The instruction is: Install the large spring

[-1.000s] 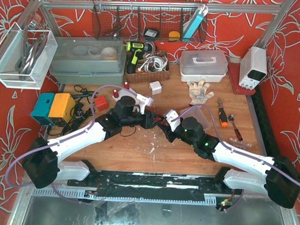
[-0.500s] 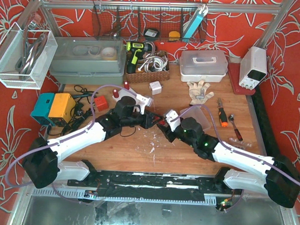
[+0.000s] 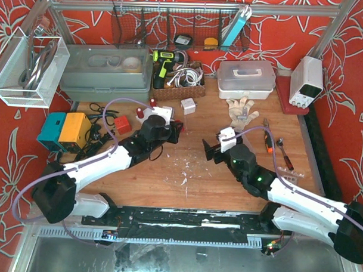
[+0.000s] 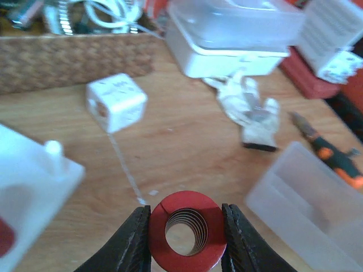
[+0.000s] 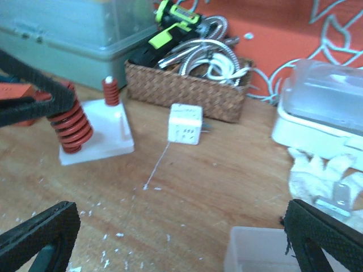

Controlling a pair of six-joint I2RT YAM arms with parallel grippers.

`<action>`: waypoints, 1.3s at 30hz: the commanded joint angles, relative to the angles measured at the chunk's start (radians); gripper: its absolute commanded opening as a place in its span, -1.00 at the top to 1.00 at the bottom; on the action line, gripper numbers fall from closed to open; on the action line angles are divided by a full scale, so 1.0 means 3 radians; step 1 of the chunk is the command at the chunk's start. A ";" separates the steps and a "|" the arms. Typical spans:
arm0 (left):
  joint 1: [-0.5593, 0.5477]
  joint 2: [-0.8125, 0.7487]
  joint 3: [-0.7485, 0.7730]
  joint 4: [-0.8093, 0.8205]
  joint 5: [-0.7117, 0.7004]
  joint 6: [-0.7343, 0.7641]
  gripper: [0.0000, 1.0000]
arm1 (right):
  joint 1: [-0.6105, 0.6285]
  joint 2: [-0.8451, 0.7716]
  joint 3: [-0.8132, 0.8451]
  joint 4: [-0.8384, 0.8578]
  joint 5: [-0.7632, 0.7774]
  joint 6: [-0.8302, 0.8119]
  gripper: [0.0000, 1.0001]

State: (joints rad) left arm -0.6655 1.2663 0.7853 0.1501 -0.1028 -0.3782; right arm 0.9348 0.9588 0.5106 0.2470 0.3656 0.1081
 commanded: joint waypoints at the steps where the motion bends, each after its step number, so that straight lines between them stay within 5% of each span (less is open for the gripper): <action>1: 0.0135 0.0245 0.0101 0.0281 -0.0690 0.0188 1.00 | -0.0042 -0.0272 -0.0157 0.0026 0.0429 0.0116 -0.98; 23: 0.0543 0.1254 0.0653 0.0481 -0.0766 0.0479 1.00 | -0.0124 -0.0535 -0.0291 0.0082 0.0478 0.0263 -0.98; 39: 0.0634 0.1505 0.0765 0.0594 -0.0695 0.0644 1.00 | -0.0149 -0.0440 -0.0260 0.0093 0.0412 0.0265 -0.98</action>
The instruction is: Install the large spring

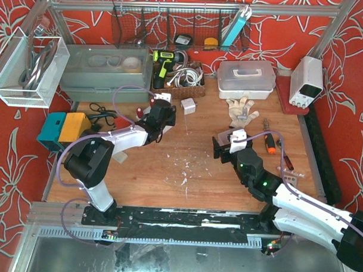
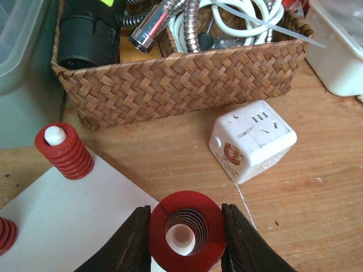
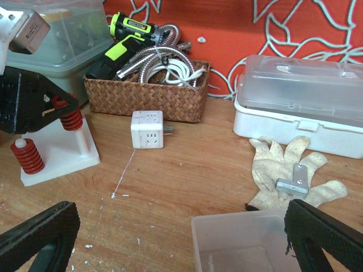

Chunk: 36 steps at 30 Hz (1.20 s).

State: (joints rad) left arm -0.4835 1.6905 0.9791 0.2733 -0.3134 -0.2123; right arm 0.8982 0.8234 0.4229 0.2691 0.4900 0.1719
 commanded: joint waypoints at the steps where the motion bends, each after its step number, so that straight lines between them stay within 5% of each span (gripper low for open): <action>1: 0.0031 0.0119 0.0129 0.0164 0.0003 0.0092 1.00 | -0.0031 0.0011 0.0032 0.0014 -0.0002 0.0055 -0.98; 7: 0.0057 0.0262 0.0157 0.0181 0.0017 0.0100 0.99 | -0.0045 0.0012 0.0024 0.0023 -0.0002 0.0052 -0.98; 10: 0.0067 0.0332 0.0189 0.0164 0.0027 0.0108 0.83 | -0.0052 0.0029 0.0027 0.0025 0.0000 0.0051 -0.98; 21: 0.0073 0.0243 0.0261 -0.0033 0.0021 0.0058 -0.24 | -0.0094 0.0117 0.0053 -0.0005 0.0021 0.0061 -0.98; 27: 0.0075 -0.0190 0.0012 -0.0060 0.0060 -0.0024 -0.53 | -0.0174 0.0108 0.0023 0.0024 0.0127 -0.0004 -0.98; 32: 0.0072 -0.0845 -0.0471 0.0151 0.0208 -0.0051 -0.98 | -0.0250 0.0196 0.0045 0.0011 0.0472 -0.0164 -0.98; 36: 0.0069 -0.1486 -0.0914 0.0292 0.0130 0.0089 -1.00 | -0.0510 0.0293 0.0247 -0.0046 0.1055 -0.0334 -0.98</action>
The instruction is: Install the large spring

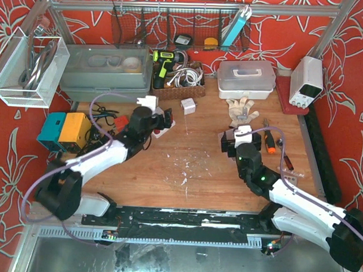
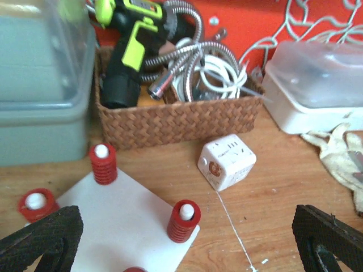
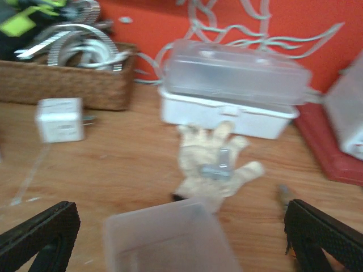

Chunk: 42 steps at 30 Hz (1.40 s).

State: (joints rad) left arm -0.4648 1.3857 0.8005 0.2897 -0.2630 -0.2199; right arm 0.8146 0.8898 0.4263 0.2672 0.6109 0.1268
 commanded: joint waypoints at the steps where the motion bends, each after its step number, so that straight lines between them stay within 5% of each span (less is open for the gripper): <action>1: 0.0006 -0.0608 -0.0484 0.0330 -0.0061 0.0226 -1.00 | -0.0358 0.0121 0.0296 -0.0035 0.0689 -0.0244 -0.98; 6: 0.0010 -0.1160 -0.1388 0.1096 -0.0539 0.1084 -1.00 | -0.0919 0.0259 0.0305 0.0115 0.0337 -0.0469 -0.98; 9: 0.0120 -0.1287 -0.1775 0.1425 -0.0857 0.1186 -1.00 | -0.1116 0.0233 0.0073 0.0331 0.0254 -0.0683 -0.98; 17: 0.0937 -0.1369 -0.2504 0.2223 -0.0167 0.0831 -1.00 | -0.1579 0.0430 -0.0548 0.1223 -0.0488 -0.0729 -0.98; 27: 0.1060 -0.0283 -0.2525 0.3315 0.0309 0.0941 -1.00 | -0.2040 0.1168 -0.0691 0.1968 -0.1187 -0.0740 -0.98; 35: 0.1164 0.0088 -0.2367 0.3296 0.0275 0.0811 -1.00 | -0.2301 0.1526 -0.0930 0.2664 -0.1420 -0.0534 -0.98; 42: 0.1243 0.0082 -0.2346 0.3281 0.0376 0.0764 -1.00 | -0.2321 0.1660 -0.0760 0.2483 -0.1447 -0.0527 -0.98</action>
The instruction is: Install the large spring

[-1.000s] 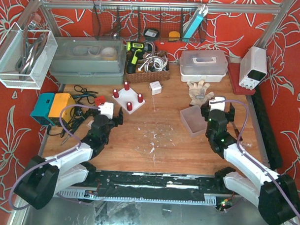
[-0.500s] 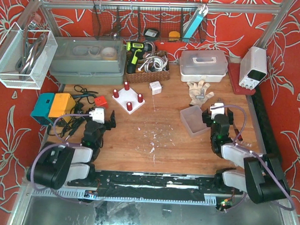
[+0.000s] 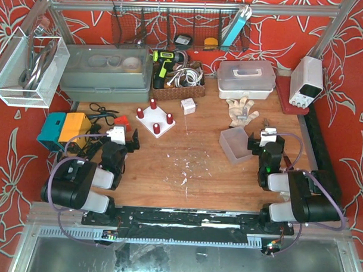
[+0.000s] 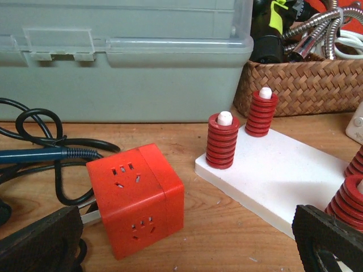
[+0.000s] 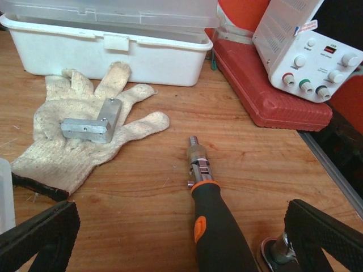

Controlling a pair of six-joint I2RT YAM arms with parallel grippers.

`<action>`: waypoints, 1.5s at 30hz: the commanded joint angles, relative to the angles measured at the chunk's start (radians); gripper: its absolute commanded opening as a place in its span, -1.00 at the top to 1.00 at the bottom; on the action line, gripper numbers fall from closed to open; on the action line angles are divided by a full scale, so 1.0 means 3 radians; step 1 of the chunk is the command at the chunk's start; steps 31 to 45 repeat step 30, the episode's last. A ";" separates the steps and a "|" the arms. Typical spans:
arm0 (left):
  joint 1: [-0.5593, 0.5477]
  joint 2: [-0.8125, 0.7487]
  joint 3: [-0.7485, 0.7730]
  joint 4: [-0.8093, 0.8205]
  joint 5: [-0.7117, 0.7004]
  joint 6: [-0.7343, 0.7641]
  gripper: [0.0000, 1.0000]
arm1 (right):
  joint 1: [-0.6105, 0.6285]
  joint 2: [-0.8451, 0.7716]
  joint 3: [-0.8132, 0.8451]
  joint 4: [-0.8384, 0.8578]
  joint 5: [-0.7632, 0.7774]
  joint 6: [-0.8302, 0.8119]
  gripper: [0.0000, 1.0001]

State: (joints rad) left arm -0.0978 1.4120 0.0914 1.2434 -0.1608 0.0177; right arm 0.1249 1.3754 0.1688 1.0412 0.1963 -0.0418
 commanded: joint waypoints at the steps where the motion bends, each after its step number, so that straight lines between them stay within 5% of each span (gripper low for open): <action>1: 0.0020 -0.0010 0.0018 0.0089 0.0035 -0.0028 -1.00 | -0.0023 0.0064 0.0117 -0.0104 -0.0085 0.0028 -0.98; 45: 0.0019 -0.0013 0.0019 0.0081 0.0040 -0.0028 -1.00 | -0.0022 0.0102 0.0352 -0.0516 -0.0186 -0.0011 -0.98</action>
